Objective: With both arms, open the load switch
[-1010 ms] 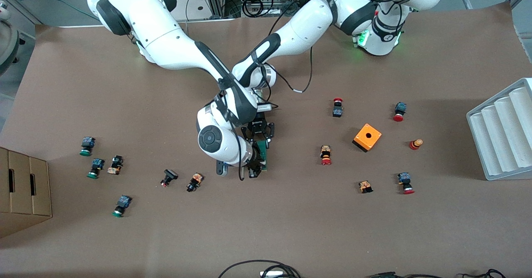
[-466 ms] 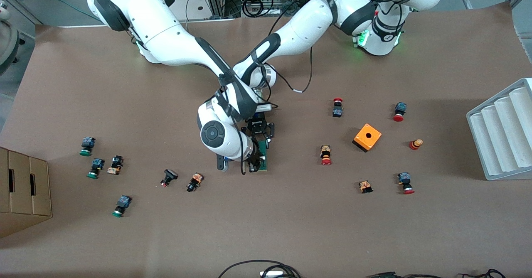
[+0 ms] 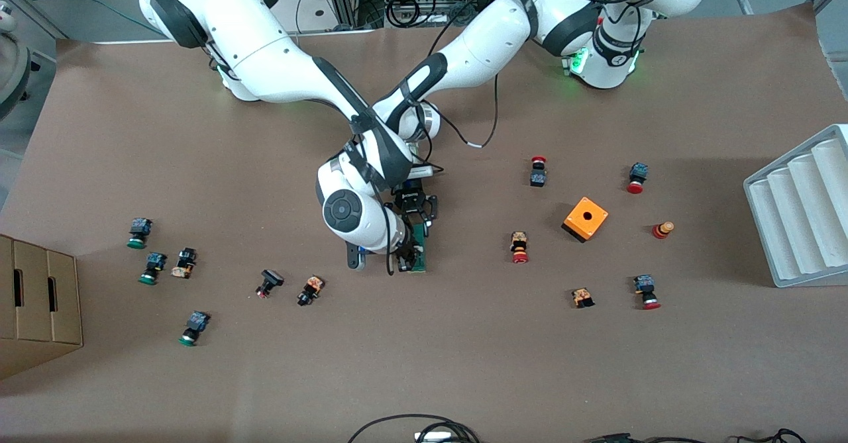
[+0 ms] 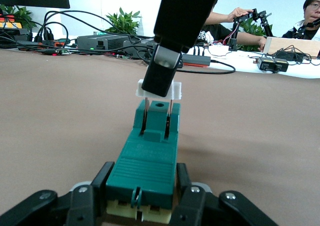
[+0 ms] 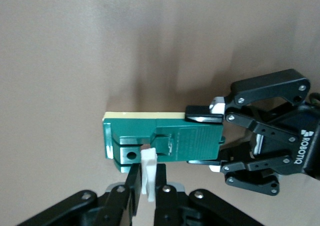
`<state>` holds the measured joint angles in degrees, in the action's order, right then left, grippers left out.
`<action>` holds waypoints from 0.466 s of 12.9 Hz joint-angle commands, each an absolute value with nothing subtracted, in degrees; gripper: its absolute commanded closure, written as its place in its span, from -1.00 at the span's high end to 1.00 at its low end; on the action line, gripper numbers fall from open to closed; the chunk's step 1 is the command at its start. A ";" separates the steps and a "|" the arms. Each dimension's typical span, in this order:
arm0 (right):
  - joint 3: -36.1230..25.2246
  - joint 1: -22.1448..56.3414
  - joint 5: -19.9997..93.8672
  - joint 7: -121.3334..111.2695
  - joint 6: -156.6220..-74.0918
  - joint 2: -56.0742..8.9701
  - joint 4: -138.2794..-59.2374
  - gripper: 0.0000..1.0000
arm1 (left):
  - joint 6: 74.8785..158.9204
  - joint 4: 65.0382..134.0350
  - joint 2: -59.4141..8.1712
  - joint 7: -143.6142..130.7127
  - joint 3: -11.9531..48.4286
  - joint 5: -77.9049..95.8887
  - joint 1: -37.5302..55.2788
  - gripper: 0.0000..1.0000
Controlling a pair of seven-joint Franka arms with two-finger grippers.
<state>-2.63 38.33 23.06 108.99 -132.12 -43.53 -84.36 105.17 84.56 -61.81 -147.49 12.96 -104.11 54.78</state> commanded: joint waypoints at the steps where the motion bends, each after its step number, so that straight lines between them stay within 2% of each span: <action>1: -2.20 39.11 22.06 108.98 -131.31 -40.43 -89.38 -0.67 | 106.35 83.14 -63.46 -147.57 14.06 -105.03 54.05 0.12; 6: -2.11 39.37 22.06 108.63 -130.96 -39.47 -89.56 -0.67 | 106.35 83.06 -63.46 -147.48 14.06 -105.12 54.05 0.12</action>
